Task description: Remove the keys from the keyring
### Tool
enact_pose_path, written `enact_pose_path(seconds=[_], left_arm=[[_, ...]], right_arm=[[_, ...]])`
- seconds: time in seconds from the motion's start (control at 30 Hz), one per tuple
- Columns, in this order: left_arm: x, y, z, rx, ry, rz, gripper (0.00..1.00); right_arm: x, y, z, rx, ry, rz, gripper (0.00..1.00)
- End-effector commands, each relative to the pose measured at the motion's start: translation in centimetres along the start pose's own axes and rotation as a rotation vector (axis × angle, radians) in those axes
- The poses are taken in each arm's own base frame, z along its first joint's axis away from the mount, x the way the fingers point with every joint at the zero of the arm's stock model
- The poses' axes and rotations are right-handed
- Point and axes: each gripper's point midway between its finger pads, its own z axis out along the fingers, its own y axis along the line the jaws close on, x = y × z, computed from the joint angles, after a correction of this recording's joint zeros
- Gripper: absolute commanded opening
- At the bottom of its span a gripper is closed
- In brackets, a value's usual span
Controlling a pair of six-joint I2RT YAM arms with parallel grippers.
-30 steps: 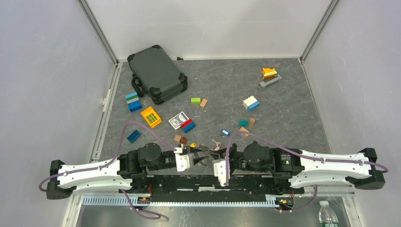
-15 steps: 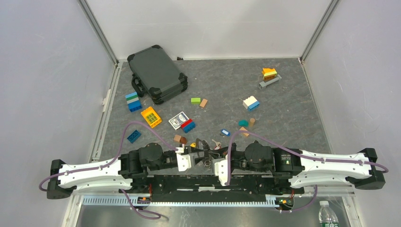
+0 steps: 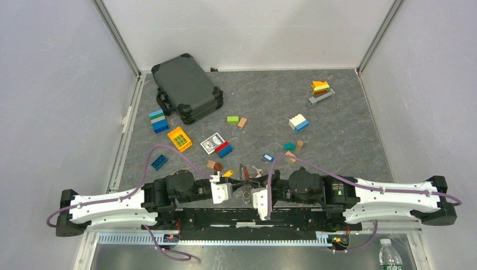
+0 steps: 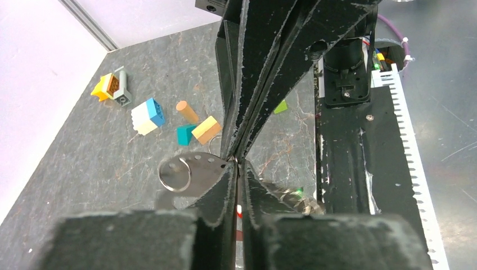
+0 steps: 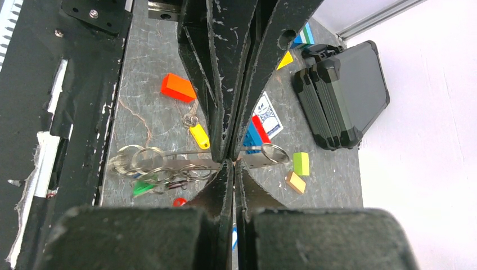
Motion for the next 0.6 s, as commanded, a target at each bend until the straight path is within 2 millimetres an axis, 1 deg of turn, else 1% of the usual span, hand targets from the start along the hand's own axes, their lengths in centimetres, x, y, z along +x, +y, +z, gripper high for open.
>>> enact_pose_path(seconds=[0.0, 0.2, 0.4, 0.47, 0.53, 0.57], left_arm=[[-1.1, 0.5, 0.3, -0.012, -0.027, 0.015, 0.02], [-0.8, 0.0, 0.5, 0.017, 0.0, 0.004, 0.02], [-1.5, 0.5, 0.1, -0.009, -0.026, 0.001, 0.02], [-1.7, 0.7, 0.0, -0.019, -0.04, 0.001, 0.02], [-2.0, 0.7, -0.2, -0.023, -0.056, -0.001, 0.02], [-2.1, 0.8, -0.3, -0.026, -0.061, -0.002, 0.02]], right_arm=[[-2.4, -1.7, -0.3, 0.054, -0.083, 0.027, 0.0], [-2.5, -1.9, -0.4, 0.063, -0.093, 0.035, 0.0], [-2.5, -2.1, -0.4, 0.083, -0.1, 0.051, 0.0], [-2.5, -2.2, -0.6, 0.094, -0.105, 0.055, 0.11], [-2.6, -2.3, -0.9, 0.103, -0.117, 0.059, 0.2], [-2.7, -2.4, -1.0, 0.106, -0.124, 0.058, 0.23]])
